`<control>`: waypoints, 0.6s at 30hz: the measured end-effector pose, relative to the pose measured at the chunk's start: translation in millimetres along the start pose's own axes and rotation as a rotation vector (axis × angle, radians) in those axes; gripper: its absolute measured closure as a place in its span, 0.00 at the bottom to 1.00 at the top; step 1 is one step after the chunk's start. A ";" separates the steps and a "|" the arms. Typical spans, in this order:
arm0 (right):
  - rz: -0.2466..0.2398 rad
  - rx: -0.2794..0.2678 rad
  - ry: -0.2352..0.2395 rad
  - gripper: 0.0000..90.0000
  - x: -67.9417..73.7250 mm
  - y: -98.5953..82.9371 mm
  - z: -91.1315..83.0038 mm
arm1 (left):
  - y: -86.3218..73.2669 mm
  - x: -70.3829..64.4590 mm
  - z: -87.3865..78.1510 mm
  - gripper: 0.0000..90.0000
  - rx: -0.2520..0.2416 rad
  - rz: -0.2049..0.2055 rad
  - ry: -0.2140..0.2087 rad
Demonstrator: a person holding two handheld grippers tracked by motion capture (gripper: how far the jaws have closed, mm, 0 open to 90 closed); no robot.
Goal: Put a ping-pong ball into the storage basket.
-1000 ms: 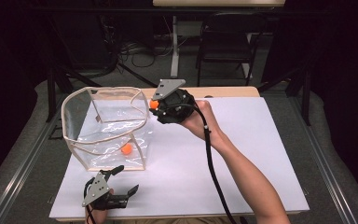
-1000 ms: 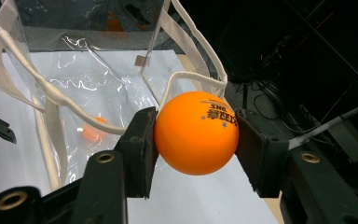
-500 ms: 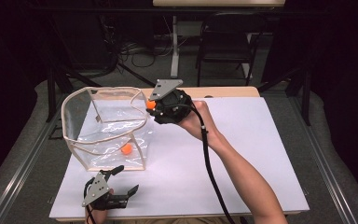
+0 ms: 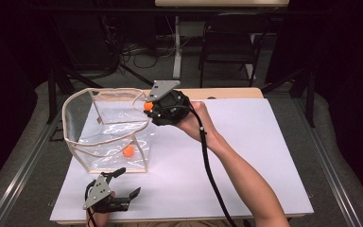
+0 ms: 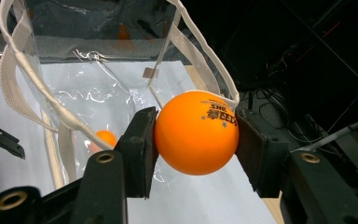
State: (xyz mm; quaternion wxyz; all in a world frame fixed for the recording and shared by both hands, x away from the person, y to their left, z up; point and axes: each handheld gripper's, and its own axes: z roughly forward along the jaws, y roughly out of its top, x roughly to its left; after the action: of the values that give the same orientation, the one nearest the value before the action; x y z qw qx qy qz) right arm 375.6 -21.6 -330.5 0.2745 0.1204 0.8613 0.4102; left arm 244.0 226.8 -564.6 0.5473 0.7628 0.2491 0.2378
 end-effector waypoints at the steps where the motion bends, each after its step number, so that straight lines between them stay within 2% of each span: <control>1: -0.001 0.001 0.000 0.56 0.2 0.4 0.3 | 0.1 0.0 -0.1 0.17 0.001 0.000 0.000; 18: -0.015 -0.009 0.005 0.56 4.4 8.9 4.1 | 0.0 0.0 -0.1 0.17 0.001 0.000 0.001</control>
State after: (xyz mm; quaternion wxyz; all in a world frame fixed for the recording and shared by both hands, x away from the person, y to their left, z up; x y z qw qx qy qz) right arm 374.1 -11.5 -327.4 0.2758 0.1117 0.8610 0.4126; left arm 243.9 226.8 -564.6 0.5467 0.7630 0.2495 0.2382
